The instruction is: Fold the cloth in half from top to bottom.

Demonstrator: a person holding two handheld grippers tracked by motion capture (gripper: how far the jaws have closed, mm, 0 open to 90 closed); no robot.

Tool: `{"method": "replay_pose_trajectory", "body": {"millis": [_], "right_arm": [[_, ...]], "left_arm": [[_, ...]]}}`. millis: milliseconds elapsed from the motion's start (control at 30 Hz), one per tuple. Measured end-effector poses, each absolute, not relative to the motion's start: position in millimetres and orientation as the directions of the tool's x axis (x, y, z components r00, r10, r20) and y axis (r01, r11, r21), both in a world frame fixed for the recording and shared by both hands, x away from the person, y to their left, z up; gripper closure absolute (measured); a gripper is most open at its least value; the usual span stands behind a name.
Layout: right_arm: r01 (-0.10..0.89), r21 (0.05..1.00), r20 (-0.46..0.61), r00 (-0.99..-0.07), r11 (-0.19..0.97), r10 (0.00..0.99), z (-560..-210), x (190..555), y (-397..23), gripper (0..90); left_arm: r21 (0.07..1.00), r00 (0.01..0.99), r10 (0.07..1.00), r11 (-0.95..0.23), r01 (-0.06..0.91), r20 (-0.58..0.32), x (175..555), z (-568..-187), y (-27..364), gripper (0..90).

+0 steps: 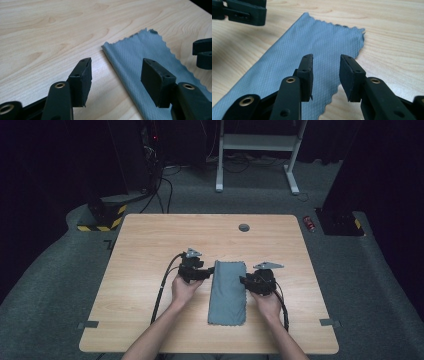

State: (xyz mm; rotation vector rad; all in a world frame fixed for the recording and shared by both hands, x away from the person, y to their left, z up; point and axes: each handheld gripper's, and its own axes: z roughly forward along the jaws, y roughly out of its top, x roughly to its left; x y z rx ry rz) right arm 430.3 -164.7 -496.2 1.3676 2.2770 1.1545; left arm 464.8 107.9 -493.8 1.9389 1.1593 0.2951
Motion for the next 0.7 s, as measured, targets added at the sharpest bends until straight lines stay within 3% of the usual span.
{"method": "replay_pose_trajectory", "body": {"millis": [367, 700], "right_arm": [[0.673, 0.699, 0.176, -0.490, 0.242, 0.854, -494, 458, -160, 63.8], [0.718, 0.679, 0.211, -0.395, 0.157, 0.894, -511, 478, -166, 61.7]], "left_arm": [[0.728, 0.540, 0.825, -0.266, 0.631, -0.167, 491, -494, 93, 42.5], [0.691, 0.506, 0.849, -0.276, 0.668, -0.150, 506, -512, 86, 42.6]]}}
